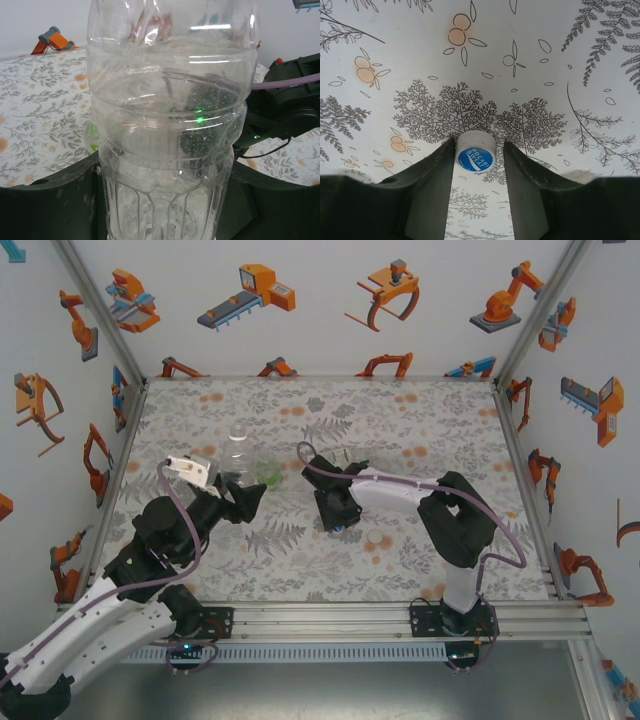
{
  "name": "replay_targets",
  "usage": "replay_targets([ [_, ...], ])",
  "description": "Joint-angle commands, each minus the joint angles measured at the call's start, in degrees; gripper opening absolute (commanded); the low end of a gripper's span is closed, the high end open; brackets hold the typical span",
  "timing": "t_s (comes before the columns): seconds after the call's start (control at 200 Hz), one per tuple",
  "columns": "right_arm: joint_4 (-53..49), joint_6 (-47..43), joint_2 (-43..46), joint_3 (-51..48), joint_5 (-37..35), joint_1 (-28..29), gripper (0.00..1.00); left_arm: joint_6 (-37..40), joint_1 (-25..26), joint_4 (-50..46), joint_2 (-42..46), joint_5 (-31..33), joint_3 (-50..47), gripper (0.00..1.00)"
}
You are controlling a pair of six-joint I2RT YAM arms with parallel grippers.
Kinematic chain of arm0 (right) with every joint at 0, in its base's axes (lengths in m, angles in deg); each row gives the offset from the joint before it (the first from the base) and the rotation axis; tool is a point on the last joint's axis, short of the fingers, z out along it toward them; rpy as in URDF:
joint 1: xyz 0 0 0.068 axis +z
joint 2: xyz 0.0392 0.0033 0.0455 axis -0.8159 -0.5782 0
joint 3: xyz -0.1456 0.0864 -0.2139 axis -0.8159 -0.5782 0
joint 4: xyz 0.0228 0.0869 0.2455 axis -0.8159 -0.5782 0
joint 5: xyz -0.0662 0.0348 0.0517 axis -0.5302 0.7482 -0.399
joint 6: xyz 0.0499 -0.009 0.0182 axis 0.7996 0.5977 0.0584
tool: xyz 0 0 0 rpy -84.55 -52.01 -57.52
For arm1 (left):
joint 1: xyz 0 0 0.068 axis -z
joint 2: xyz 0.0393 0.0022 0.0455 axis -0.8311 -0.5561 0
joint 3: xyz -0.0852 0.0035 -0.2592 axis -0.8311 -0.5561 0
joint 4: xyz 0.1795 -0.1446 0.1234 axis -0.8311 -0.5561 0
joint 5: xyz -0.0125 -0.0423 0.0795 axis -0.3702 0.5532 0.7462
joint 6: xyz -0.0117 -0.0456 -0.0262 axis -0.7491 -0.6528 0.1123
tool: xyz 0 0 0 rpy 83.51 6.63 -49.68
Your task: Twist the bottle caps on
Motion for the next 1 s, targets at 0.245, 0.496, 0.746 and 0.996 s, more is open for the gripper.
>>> replay_targets([
  [0.245, -1.33, -0.69, 0.34, -0.47, -2.02, 0.6, 0.4, -1.47, -0.3, 2.06, -0.06, 0.29, -0.52, 0.0],
  [0.496, -1.06, -0.48, 1.56, -1.37, -1.93, 0.62, 0.33, -1.61, -0.3, 2.08, -0.37, 0.13, -0.46, 0.0],
  [0.746, 0.09, -0.66, 6.51, -2.87, -1.22, 0.05, 0.25, 0.55, -0.39, -1.27, -5.33, -4.1, 2.62, 0.0],
  [0.996, 6.78, -2.38, 20.15, -9.92, 9.84, -7.2, 0.23, 11.19, -0.82, -9.97, -12.74, -13.3, 9.38, 0.0],
])
